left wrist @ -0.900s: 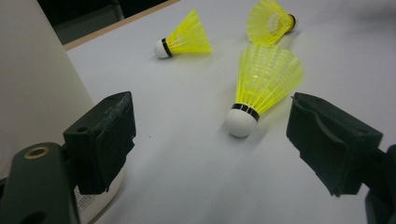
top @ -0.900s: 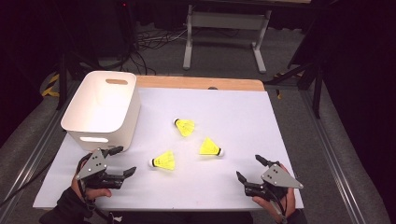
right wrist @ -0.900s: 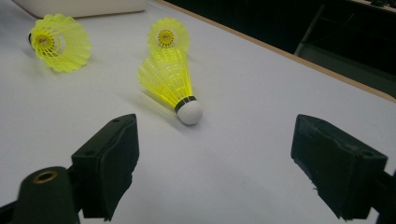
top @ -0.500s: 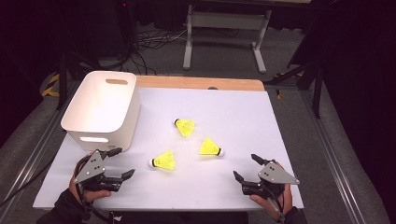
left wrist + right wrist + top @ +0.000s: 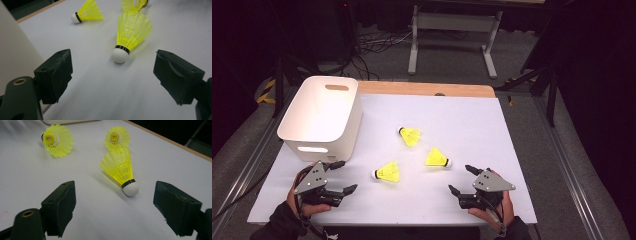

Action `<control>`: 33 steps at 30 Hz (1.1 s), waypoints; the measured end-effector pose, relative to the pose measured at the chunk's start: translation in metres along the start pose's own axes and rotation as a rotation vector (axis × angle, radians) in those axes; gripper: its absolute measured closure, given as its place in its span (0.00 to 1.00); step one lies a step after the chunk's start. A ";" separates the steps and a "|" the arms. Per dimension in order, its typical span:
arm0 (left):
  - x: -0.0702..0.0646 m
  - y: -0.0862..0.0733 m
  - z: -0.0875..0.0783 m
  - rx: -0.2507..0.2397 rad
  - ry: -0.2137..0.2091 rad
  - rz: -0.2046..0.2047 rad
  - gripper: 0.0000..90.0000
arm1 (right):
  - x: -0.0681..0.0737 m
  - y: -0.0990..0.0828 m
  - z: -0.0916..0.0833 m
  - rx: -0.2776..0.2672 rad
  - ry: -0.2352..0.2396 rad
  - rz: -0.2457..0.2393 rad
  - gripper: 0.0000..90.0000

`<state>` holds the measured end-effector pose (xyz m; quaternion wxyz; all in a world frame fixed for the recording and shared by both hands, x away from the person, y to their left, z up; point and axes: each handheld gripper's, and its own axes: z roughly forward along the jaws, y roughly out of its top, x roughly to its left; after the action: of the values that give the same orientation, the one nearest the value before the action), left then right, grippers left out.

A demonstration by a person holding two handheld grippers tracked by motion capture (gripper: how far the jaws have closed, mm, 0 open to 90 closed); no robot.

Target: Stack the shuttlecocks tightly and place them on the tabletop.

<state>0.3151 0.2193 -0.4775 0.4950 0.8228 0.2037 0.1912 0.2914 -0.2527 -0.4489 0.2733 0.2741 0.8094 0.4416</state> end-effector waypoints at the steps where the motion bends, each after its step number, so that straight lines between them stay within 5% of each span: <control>1: 0.000 0.003 0.003 0.014 -0.007 0.012 0.19 | 0.000 0.000 0.000 0.004 0.002 0.000 0.21; 11: -0.002 0.029 0.042 0.109 -0.127 0.046 0.22 | -0.005 -0.006 0.004 0.038 0.043 0.016 0.22; 16: -0.001 0.047 0.059 0.116 -0.163 -0.006 0.30 | -0.004 -0.007 0.004 0.045 0.056 0.012 0.22; 21: 0.000 0.068 0.078 0.151 -0.153 -0.091 0.36 | -0.006 -0.009 0.004 0.057 0.050 0.016 0.23; 23: -0.003 0.074 0.092 0.215 -0.122 -0.086 0.35 | -0.006 -0.009 0.004 0.062 0.050 0.018 0.23; 27: -0.004 0.078 0.106 0.261 -0.124 -0.115 0.34 | -0.006 -0.010 0.003 0.066 0.052 0.018 0.23; 30: -0.003 0.078 0.111 0.284 -0.110 -0.128 0.36 | -0.006 -0.011 0.003 0.068 0.055 0.017 0.23; 33: -0.002 0.078 0.112 0.287 -0.140 -0.133 0.45 | -0.006 -0.011 0.003 0.073 0.058 0.014 0.23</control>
<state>0.3824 0.1021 -0.4577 0.3968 0.8811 0.2477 0.0691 0.2955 -0.2607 -0.4584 0.2365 0.2768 0.8305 0.4216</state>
